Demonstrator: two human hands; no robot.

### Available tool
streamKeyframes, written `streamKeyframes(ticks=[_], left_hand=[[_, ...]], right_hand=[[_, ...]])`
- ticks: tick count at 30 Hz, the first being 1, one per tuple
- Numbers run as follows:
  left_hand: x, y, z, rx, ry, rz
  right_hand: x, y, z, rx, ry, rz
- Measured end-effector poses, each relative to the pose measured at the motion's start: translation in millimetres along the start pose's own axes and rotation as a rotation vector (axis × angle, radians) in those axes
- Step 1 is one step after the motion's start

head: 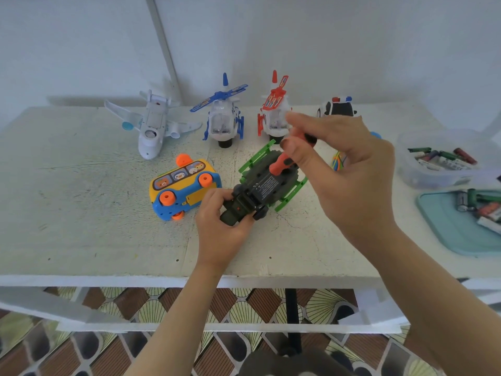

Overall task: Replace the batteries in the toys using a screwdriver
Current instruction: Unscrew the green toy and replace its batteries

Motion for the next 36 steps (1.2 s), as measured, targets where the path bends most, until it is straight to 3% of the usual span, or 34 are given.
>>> streamKeyframes(ticks=[6, 12, 15, 20, 24, 31, 36], left_hand=[[-2.1, 0.4, -0.1, -0.006, 0.001, -0.004], [-0.7, 0.5, 0.6, -0.013, 0.01, 0.013], [-2.4, 0.7, -0.1, -0.017, 0.001, 0.028], [-5.1, 1.4, 0.7, -0.039, 0.0, 0.062], [-7.9, 1.6, 1.1, -0.051, -0.002, 0.08], [-7.8, 0.4, 1.5, -0.044, 0.02, 0.076], [-3.0, 1.4, 1.0, -0.057, 0.042, 0.094]], right_hand=[[2.1, -8.9, -0.1, 0.097, 0.058, -0.032], [10.4, -2.6, -0.7, 0.07, 0.109, -0.111], [8.7, -10.3, -1.1, 0.177, 0.129, -0.237], [-15.2, -12.0, -4.1, 0.422, 0.001, -0.44], [-21.1, -15.9, -21.3, 0.681, -0.062, -0.427], [-25.1, -18.8, -37.2, 0.673, -0.125, -0.395], [-29.6, -34.0, -54.0, 0.761, -0.117, -0.481]])
Point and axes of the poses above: each hand's wrist, its own z-axis towards the middle knuckle, its own y-axis out of the back of the hand, x = y × z, the point moved 10 cm from there along z, towards the middle knuckle, and after that the axes turned 15 degrees about -z, right-handed, at the moved point
